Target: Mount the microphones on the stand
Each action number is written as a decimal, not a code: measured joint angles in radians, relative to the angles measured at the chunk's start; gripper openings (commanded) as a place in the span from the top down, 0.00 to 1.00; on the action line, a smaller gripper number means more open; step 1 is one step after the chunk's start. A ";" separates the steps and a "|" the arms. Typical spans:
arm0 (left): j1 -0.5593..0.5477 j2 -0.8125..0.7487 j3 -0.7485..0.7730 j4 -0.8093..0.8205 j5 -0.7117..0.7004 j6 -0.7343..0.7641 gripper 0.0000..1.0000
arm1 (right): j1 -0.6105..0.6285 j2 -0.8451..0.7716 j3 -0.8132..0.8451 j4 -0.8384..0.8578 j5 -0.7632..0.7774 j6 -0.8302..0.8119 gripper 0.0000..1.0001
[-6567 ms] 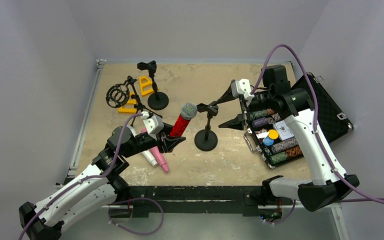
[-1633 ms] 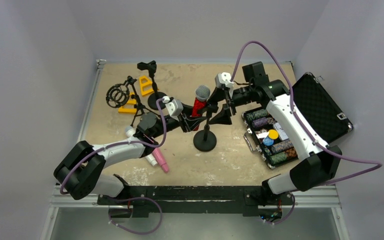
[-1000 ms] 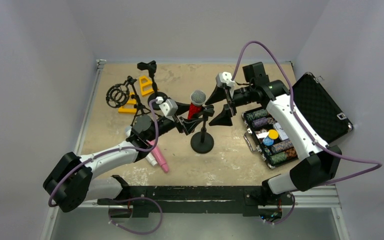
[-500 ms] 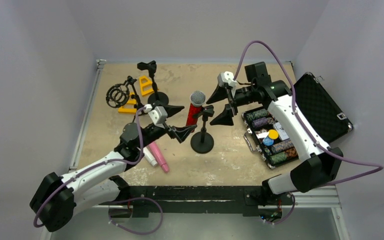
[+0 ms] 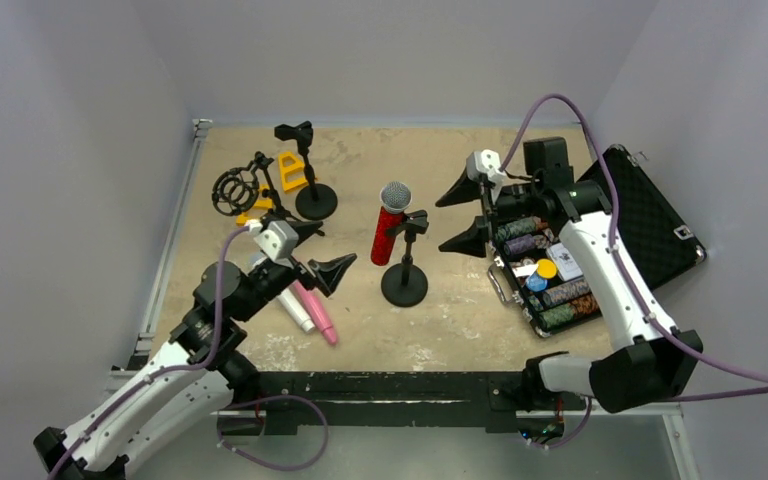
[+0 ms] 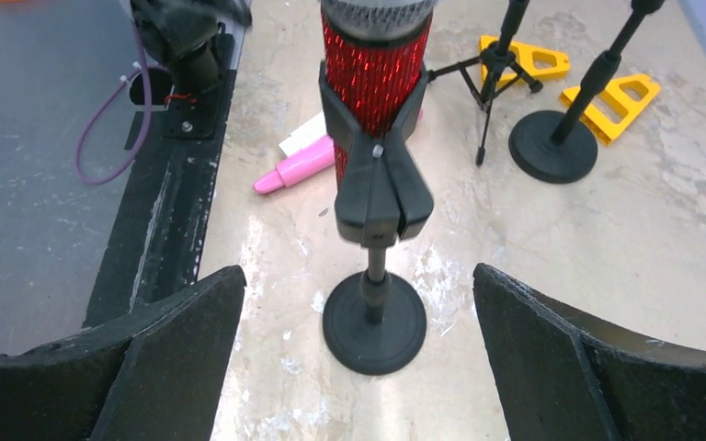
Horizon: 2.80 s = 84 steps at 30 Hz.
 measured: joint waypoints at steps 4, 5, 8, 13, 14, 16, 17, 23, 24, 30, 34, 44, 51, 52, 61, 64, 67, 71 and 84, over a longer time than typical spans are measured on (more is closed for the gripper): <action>0.004 -0.085 0.093 -0.215 -0.056 0.064 0.01 | -0.033 -0.068 -0.107 0.068 -0.015 0.010 0.01; 0.005 -0.096 0.112 -0.251 -0.063 0.084 0.01 | -0.037 -0.080 -0.133 0.084 -0.017 0.013 0.01; 0.005 -0.119 0.160 -0.376 -0.093 0.160 0.01 | -0.053 -0.119 -0.218 0.143 -0.026 0.032 0.01; 0.005 -0.116 0.156 -0.517 -0.137 0.232 0.01 | -0.088 -0.175 -0.322 0.242 -0.061 0.077 0.01; 0.005 -0.117 0.146 -0.531 -0.143 0.238 0.01 | -0.093 -0.185 -0.341 0.261 -0.075 0.077 0.01; 0.005 -0.121 0.118 -0.551 -0.153 0.250 0.01 | -0.098 -0.202 -0.383 0.293 -0.098 0.077 0.01; 0.005 -0.121 0.107 -0.564 -0.158 0.258 0.01 | -0.099 -0.207 -0.404 0.308 -0.104 0.078 0.01; 0.005 -0.122 0.097 -0.629 -0.196 0.286 0.01 | -0.105 -0.207 -0.485 0.379 -0.108 0.096 0.01; 0.005 -0.122 0.097 -0.632 -0.201 0.291 0.01 | -0.106 -0.207 -0.489 0.390 -0.108 0.100 0.01; 0.005 -0.114 0.097 -0.649 -0.215 0.298 0.01 | -0.108 -0.207 -0.513 0.456 -0.111 0.107 0.01; 0.005 -0.106 0.097 -0.652 -0.215 0.302 0.01 | -0.108 -0.206 -0.539 0.473 -0.125 0.106 0.02; 0.005 -0.103 0.097 -0.655 -0.215 0.304 0.01 | -0.096 -0.193 -0.556 0.518 -0.125 0.106 0.02; 0.005 -0.100 0.097 -0.655 -0.215 0.304 0.01 | -0.061 -0.178 -0.573 0.564 -0.120 0.131 0.02; 0.006 -0.100 0.097 -0.655 -0.215 0.304 0.01 | -0.055 -0.175 -0.578 0.577 -0.118 0.140 0.02; 0.006 -0.100 0.097 -0.655 -0.215 0.304 0.01 | 0.002 -0.151 -0.608 0.653 -0.093 0.193 0.02; 0.006 -0.100 0.097 -0.655 -0.215 0.304 0.01 | 0.009 -0.147 -0.616 0.666 -0.090 0.199 0.02; 0.006 -0.100 0.097 -0.655 -0.215 0.304 0.01 | 0.011 -0.147 -0.618 0.675 -0.089 0.201 0.02; 0.006 -0.100 0.097 -0.655 -0.215 0.304 0.01 | 0.014 -0.147 -0.619 0.684 -0.089 0.202 0.02; 0.006 -0.100 0.097 -0.655 -0.215 0.304 0.01 | 0.034 -0.146 -0.619 0.704 -0.065 0.204 0.04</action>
